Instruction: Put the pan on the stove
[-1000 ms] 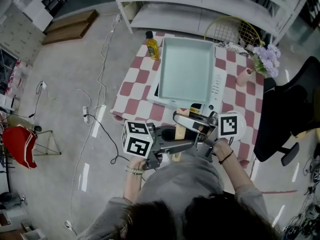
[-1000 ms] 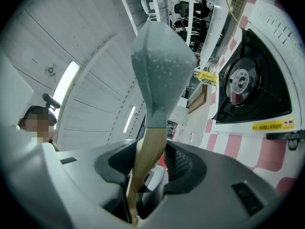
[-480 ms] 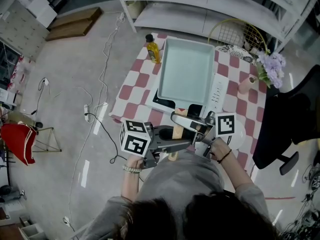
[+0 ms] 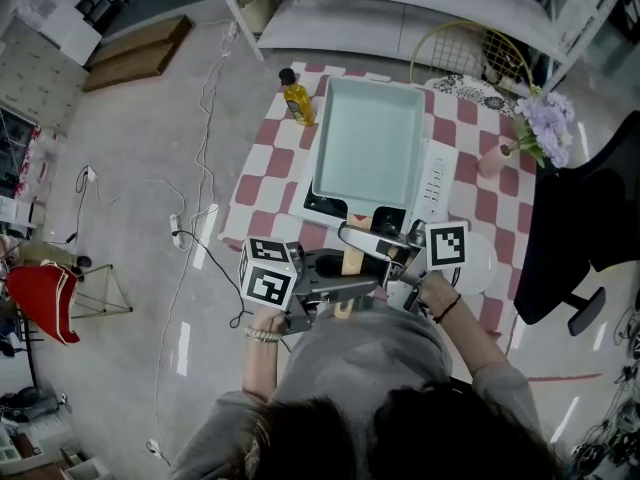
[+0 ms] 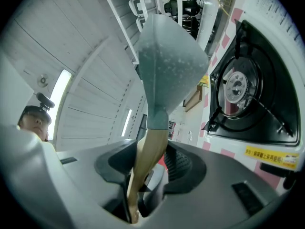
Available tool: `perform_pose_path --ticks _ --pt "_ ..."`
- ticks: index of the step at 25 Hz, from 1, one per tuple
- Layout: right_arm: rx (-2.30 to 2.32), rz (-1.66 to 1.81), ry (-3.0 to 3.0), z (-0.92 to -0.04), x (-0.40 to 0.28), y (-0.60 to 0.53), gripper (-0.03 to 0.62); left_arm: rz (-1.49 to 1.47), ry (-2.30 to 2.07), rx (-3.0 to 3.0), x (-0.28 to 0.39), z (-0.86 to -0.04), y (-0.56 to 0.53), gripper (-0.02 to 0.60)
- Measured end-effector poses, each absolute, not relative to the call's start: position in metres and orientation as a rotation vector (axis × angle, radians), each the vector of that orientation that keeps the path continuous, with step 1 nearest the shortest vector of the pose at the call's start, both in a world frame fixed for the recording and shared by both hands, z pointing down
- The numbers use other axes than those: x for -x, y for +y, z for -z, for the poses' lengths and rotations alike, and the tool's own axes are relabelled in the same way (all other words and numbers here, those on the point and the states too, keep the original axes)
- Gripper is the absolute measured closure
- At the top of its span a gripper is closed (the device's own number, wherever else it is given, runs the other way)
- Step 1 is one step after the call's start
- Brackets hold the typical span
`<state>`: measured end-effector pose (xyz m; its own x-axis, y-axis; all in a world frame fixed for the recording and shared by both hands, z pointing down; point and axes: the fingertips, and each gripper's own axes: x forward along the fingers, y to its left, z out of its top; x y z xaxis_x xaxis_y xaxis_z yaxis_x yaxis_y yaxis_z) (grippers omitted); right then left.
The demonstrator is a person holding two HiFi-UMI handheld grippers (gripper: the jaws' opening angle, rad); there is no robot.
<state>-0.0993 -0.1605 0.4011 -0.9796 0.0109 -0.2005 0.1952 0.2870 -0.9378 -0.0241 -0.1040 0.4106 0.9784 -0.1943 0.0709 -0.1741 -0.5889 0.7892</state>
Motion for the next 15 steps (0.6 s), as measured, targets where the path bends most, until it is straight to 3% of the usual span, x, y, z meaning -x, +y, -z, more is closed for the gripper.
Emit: perform_pose_path --ticks 15 --pt "0.003 1.811 2.299 -0.431 0.118 -0.175 0.405 -0.054 -0.115 -2.166 0.049 -0.436 -0.108 0.442"
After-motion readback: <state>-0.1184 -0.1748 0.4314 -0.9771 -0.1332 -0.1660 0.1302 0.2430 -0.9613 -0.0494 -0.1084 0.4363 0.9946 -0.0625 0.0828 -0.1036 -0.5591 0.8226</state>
